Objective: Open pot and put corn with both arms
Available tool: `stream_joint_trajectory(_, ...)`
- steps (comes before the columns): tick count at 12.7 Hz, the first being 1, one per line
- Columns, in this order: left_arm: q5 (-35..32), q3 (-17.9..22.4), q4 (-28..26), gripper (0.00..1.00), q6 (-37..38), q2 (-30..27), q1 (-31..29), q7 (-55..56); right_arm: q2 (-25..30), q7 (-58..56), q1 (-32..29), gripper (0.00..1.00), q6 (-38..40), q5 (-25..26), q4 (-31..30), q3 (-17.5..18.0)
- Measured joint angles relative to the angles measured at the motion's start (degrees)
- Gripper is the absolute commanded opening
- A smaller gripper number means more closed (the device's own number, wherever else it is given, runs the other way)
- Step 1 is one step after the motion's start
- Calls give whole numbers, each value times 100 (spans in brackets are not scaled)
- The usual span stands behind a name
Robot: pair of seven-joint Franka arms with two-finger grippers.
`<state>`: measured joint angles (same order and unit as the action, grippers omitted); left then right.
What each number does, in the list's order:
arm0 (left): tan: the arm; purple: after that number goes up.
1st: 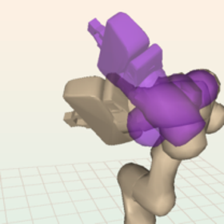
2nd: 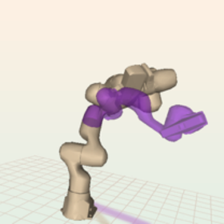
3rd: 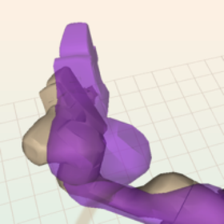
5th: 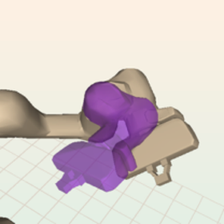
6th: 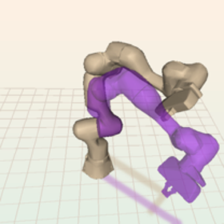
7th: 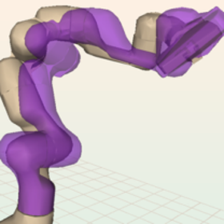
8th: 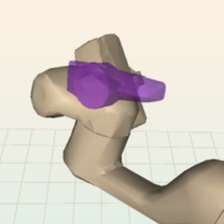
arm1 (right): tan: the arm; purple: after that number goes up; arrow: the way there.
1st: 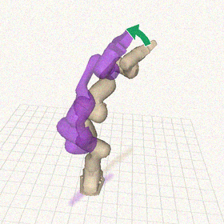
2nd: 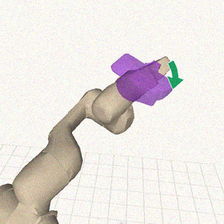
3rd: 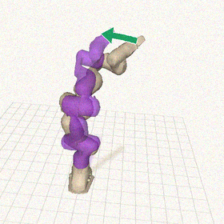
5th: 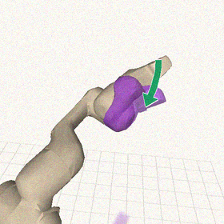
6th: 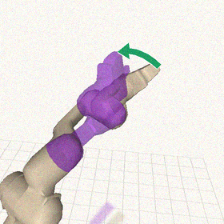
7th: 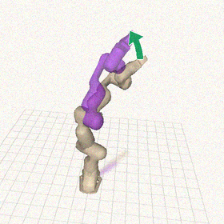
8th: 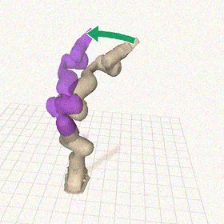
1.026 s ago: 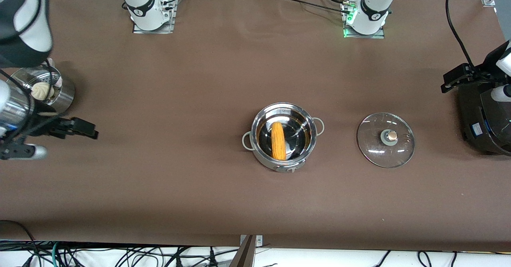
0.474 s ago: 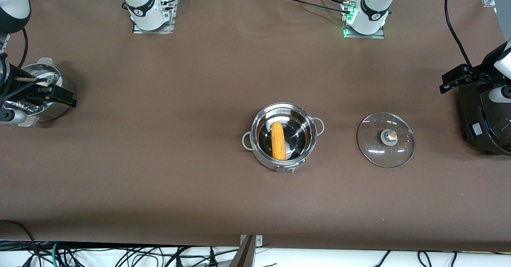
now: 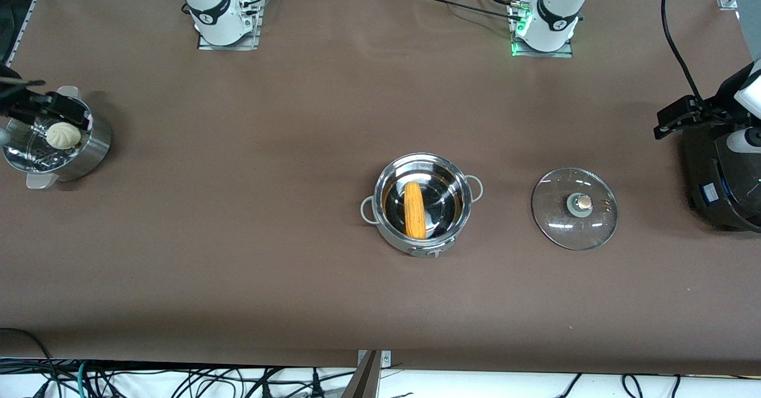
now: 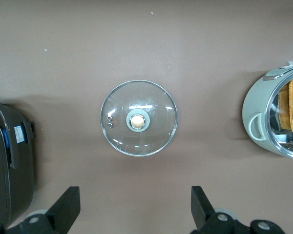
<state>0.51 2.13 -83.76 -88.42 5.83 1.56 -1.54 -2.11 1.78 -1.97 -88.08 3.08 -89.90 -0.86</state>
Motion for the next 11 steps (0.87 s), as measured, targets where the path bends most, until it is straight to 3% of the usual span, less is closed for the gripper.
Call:
stream_joint_trajectory(4, 0, 18, 0, 100, 0, 0, -6, 0, 80, -29, -17, 100, -7, 22, -322, 73)
stream_joint_trajectory(11, 0, 19, 0, 100, 0, 0, -7, 6, -172, -429, -79, 100, -89, 24, -202, 73)
